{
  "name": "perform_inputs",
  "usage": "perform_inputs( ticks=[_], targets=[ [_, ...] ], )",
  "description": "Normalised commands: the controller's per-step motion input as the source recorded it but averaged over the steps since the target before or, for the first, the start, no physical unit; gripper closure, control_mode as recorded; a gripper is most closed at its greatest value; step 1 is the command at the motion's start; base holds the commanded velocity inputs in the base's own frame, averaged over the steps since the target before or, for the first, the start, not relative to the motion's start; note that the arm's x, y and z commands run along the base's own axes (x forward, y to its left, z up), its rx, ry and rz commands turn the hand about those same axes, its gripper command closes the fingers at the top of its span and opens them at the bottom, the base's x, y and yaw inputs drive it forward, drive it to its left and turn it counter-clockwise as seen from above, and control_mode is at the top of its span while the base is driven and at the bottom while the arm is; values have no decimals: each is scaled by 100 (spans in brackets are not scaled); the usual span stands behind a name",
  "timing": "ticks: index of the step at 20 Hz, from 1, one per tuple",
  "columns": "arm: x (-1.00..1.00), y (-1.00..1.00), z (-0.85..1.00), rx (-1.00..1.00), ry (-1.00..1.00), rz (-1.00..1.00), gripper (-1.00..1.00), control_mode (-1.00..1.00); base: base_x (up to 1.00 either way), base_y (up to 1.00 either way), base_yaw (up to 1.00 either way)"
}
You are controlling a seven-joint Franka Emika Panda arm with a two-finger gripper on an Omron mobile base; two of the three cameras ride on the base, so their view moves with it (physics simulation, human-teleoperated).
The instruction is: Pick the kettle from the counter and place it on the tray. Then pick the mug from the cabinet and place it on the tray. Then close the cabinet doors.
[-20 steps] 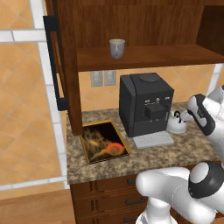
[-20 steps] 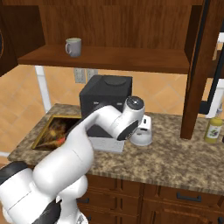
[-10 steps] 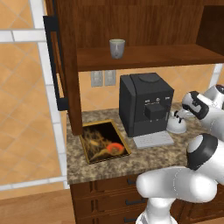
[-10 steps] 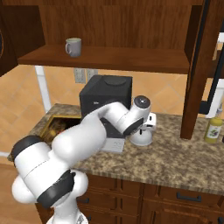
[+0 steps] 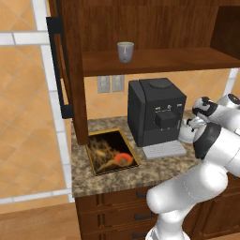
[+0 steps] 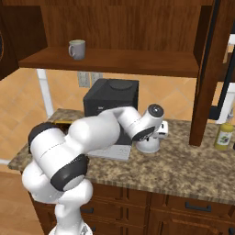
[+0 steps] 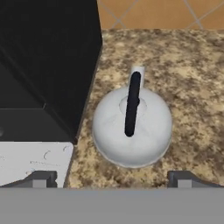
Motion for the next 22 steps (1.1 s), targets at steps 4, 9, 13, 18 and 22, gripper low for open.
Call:
perform_inputs(
  ticks=[4,9,13,18,22],
  targets=[
    [45,-19,-9,0,0,2,-100,-100,0,0,0],
    [29,-9,-17,0,0,0,-100,-100,0,0,0],
    [24,0,-22,0,0,0,-100,-100,0,0,0],
    [27,-4,-10,0,0,0,-100,-100,0,0,0],
    [11,0,-16,0,0,0,-100,-100,0,0,0]
  ],
)
